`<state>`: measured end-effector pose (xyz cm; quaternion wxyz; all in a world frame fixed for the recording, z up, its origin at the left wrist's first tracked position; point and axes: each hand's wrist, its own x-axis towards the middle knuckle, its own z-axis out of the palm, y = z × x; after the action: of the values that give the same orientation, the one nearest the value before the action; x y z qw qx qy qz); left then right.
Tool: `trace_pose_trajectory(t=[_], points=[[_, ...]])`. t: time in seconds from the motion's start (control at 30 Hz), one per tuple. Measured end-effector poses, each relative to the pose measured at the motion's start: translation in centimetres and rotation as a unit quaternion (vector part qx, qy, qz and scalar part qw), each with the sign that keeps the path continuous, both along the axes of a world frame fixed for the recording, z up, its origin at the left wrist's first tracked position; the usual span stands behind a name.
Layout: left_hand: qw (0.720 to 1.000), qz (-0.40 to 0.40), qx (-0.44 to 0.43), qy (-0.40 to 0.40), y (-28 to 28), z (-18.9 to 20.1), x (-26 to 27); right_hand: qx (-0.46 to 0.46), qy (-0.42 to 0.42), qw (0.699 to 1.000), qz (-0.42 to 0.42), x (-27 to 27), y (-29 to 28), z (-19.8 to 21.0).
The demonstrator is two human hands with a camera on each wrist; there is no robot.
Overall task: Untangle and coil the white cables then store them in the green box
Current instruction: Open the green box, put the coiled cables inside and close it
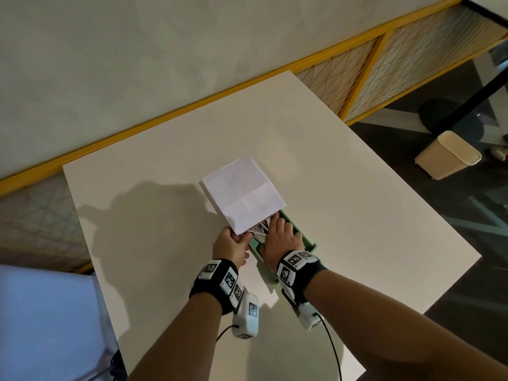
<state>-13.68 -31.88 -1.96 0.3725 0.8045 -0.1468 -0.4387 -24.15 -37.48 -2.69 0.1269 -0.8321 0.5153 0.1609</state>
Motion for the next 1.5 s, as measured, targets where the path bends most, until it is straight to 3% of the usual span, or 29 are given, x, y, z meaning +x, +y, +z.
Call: trace_pose_trajectory(t=[0.13,0.33,0.47,0.53,0.6,0.67,0.73,0.8,0.9,1.0,1.17,1.23,1.3,1.4,1.43,1.5], points=[[1.0,-0.006,-0.001,-0.005,0.1,-0.2,0.1,0.023,-0.045,0.998,-0.023,0.2,-0.3,-0.2],[0.997,-0.009,-0.02,-0.075,0.7,-0.3,0.1,0.091,-0.202,0.975,-0.017,-1.8,-1.0,0.6],[0.985,0.007,-0.043,-0.167,0.9,0.8,-0.1,0.095,-0.178,0.979,0.017,-2.8,-0.4,1.0],[0.956,-0.051,-0.084,-0.278,1.2,1.2,-0.2,0.076,-0.163,0.983,0.026,-2.7,-0.2,0.9],[0.904,-0.164,-0.124,-0.374,1.3,1.5,-0.8,0.053,-0.154,0.986,0.024,-2.4,-0.1,0.8],[0.868,-0.294,-0.159,-0.366,1.4,1.7,-1.8,0.035,-0.156,0.987,0.008,-2.1,0.0,0.7],[0.855,-0.384,-0.145,-0.317,1.7,1.6,-2.6,0.041,-0.18,0.983,-0.012,-2.0,-0.1,0.7],[0.852,-0.405,-0.125,-0.308,1.8,1.3,-2.4,0.059,-0.232,0.971,-0.019,-2.3,-0.5,0.8],[0.814,-0.433,-0.153,-0.355,1.8,1.4,-2.1,0.07,-0.306,0.949,-0.009,-3.9,-0.9,1.3],[0.775,-0.455,-0.139,-0.416,2.0,1.0,-1.8,0.074,-0.294,0.951,0.059,-6.2,-0.5,2.3],[0.806,-0.455,-0.087,-0.368,1.8,1.3,-1.9,0.077,-0.161,0.964,0.199,-10.6,-0.3,2.0],[0.837,-0.423,-0.113,-0.328,1.7,1.3,-1.4,0.066,-0.104,0.962,0.243,-11.3,-0.3,1.8],[0.858,-0.359,-0.154,-0.333,1.7,1.6,-0.8,0.034,-0.052,0.961,0.269,-11.3,-0.3,1.6],[0.867,-0.233,-0.186,-0.399,1.4,1.7,0.6,0.024,-0.047,0.962,0.269,-10.8,-0.2,1.4],[0.881,-0.184,-0.173,-0.4,1.1,1.9,1.0,0.026,-0.042,0.961,0.272,-10.6,0.0,1.4],[0.944,-0.077,-0.095,-0.307,0.6,2.1,1.7,0.01,-0.033,0.956,0.29,-10.5,0.3,1.0]])
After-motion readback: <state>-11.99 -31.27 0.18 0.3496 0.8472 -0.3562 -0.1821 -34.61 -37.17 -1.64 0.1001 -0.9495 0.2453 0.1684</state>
